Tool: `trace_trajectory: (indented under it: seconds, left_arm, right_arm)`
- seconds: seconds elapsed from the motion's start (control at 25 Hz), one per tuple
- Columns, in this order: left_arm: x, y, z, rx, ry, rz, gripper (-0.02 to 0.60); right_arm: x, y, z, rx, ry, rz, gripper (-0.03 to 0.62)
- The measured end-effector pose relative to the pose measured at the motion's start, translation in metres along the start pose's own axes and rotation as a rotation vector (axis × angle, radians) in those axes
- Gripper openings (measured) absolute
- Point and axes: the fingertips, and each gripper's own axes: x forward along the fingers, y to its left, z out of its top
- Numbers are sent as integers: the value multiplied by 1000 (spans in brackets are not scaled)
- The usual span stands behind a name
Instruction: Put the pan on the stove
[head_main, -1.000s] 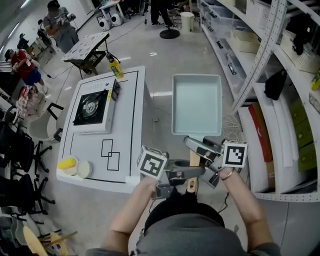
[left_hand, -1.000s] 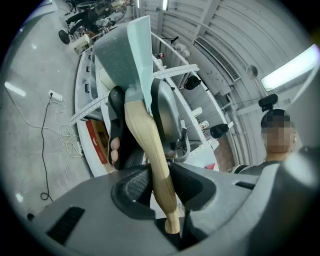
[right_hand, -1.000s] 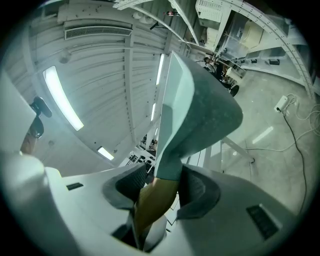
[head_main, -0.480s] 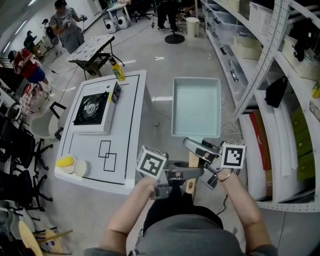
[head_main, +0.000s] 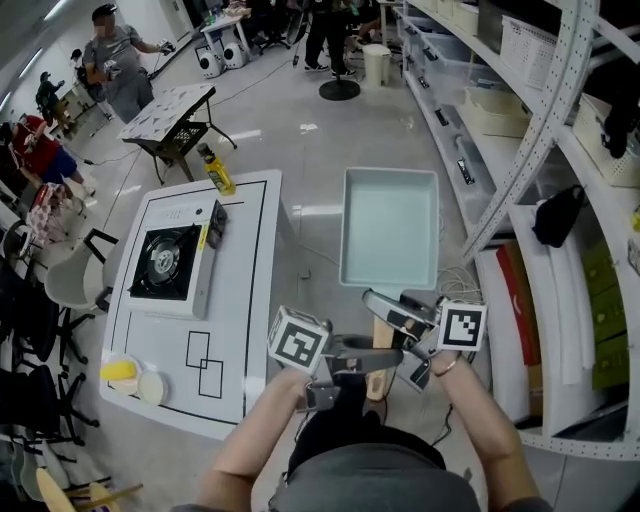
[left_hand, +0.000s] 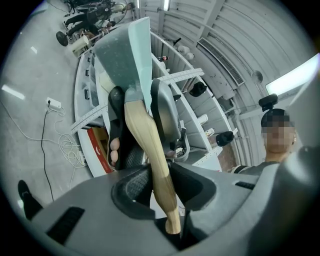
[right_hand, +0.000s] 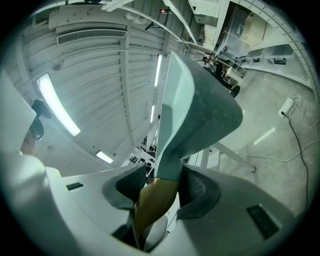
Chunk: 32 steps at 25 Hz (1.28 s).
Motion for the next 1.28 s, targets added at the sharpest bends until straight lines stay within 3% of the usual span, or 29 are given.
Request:
trace_trajectory:
  seconds: [0.48,1.0,1.28]
  left_arm:
    - [-60,57,140,18,2,-14,98]
    - [-90,86,203,25,-47,-1,101]
    - [-103,106,250,45,-131,64,100]
  right_arm:
    - [107,-58,107,3,-14,-1,178]
    - [162,-90,148,13,38,9,178]
    - [197,-101,181,8,117,87,176]
